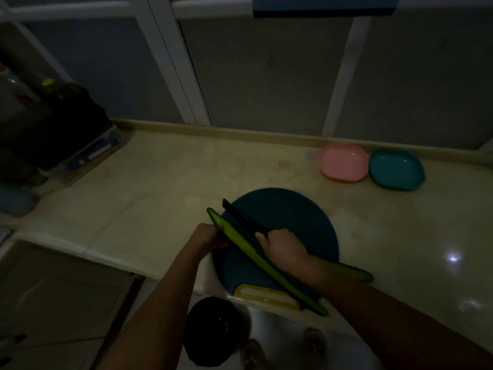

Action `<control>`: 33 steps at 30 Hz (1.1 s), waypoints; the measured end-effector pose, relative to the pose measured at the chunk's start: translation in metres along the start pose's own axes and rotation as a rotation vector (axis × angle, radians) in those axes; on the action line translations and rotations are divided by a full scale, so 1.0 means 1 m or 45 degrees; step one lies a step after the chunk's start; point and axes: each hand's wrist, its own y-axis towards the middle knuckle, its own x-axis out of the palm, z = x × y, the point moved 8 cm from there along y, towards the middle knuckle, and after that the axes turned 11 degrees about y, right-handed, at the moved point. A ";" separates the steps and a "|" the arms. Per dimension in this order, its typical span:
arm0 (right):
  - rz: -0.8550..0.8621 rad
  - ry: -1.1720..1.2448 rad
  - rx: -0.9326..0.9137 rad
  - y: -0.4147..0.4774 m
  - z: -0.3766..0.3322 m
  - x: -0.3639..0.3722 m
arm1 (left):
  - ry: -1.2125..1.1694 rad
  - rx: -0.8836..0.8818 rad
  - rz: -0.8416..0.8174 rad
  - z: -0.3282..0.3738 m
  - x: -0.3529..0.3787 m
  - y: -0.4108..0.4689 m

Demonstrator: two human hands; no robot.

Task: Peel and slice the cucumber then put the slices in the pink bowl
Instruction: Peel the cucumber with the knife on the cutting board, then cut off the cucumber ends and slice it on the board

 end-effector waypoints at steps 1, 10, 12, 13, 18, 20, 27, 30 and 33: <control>0.011 0.038 -0.046 -0.004 0.002 -0.007 | 0.001 0.007 0.035 0.001 -0.002 0.004; 0.226 0.114 0.083 -0.032 0.083 -0.086 | -0.026 0.012 0.194 0.003 0.001 0.009; 0.203 0.113 0.140 -0.039 0.099 -0.088 | -0.161 0.015 0.092 0.002 0.015 0.001; 0.192 0.104 0.154 -0.041 0.103 -0.086 | -0.212 -0.031 0.085 -0.002 0.018 -0.002; 0.197 0.023 0.024 -0.047 0.097 -0.065 | -0.036 -0.075 -0.031 -0.013 0.044 -0.025; 0.193 0.009 -0.008 -0.043 0.091 -0.055 | -0.074 -0.093 -0.038 -0.019 0.050 -0.031; 0.264 0.030 -0.057 -0.028 0.077 -0.040 | -0.158 -0.051 -0.021 -0.018 0.056 -0.034; 0.270 0.030 -0.038 -0.022 0.076 -0.039 | -0.159 -0.035 -0.025 -0.015 0.059 -0.037; 0.242 0.055 -0.012 -0.015 0.079 -0.036 | -0.148 -0.064 -0.014 -0.013 0.062 -0.037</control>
